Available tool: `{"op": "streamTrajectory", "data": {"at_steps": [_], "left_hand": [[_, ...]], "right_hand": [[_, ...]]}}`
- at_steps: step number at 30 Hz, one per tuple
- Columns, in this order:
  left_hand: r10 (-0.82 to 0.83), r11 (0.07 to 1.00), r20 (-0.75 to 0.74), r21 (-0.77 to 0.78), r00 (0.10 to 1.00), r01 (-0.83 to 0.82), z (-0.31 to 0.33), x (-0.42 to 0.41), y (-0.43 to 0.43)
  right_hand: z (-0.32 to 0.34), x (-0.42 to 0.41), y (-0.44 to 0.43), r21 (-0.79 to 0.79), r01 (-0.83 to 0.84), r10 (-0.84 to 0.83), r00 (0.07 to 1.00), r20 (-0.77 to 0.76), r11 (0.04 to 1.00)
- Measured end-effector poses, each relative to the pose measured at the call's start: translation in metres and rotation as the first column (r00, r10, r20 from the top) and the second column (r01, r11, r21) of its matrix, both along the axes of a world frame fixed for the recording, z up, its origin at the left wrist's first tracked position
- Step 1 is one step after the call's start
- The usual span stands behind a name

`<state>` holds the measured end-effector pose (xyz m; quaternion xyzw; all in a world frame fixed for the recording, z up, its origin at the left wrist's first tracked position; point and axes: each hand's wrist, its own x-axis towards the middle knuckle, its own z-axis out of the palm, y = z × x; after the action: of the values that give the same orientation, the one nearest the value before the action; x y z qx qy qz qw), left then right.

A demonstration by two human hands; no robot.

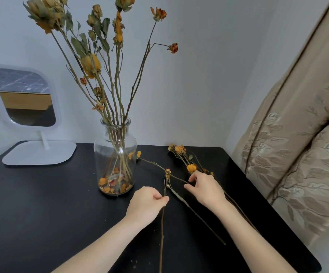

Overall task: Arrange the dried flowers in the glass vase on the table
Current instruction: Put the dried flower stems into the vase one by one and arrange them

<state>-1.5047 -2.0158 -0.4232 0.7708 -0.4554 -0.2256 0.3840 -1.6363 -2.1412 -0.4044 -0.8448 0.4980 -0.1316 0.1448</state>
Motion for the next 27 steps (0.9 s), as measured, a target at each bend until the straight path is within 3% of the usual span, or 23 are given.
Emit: {"op": "streamTrajectory", "data": {"at_steps": [4, 12, 20, 27], "left_hand": [[-0.005, 1.0, 0.005, -0.001, 1.0, 0.005, 0.0, 0.001, 0.003], [0.009, 1.0, 0.003, 0.024, 1.0, -0.009, -0.001, 0.001, 0.003], [0.06, 0.998, 0.01, -0.016, 0.998, -0.06, 0.005, 0.005, 0.011], [0.054, 0.976, -0.076, -0.207, 0.996, -0.069, 0.028, 0.017, 0.03]], "right_hand": [[-0.005, 0.003, -0.004, -0.009, -0.008, 0.007, 0.996, -0.084, 1.0], [0.003, -0.003, -0.011, 0.025, 0.071, -0.073, 0.992, 0.107, 0.997], [0.004, -0.009, -0.012, 0.081, 0.133, -0.14, 0.985, 0.096, 0.988], [0.034, -0.011, -0.01, 0.213, 0.03, -0.117, 0.903, 0.414, 0.977]]}}
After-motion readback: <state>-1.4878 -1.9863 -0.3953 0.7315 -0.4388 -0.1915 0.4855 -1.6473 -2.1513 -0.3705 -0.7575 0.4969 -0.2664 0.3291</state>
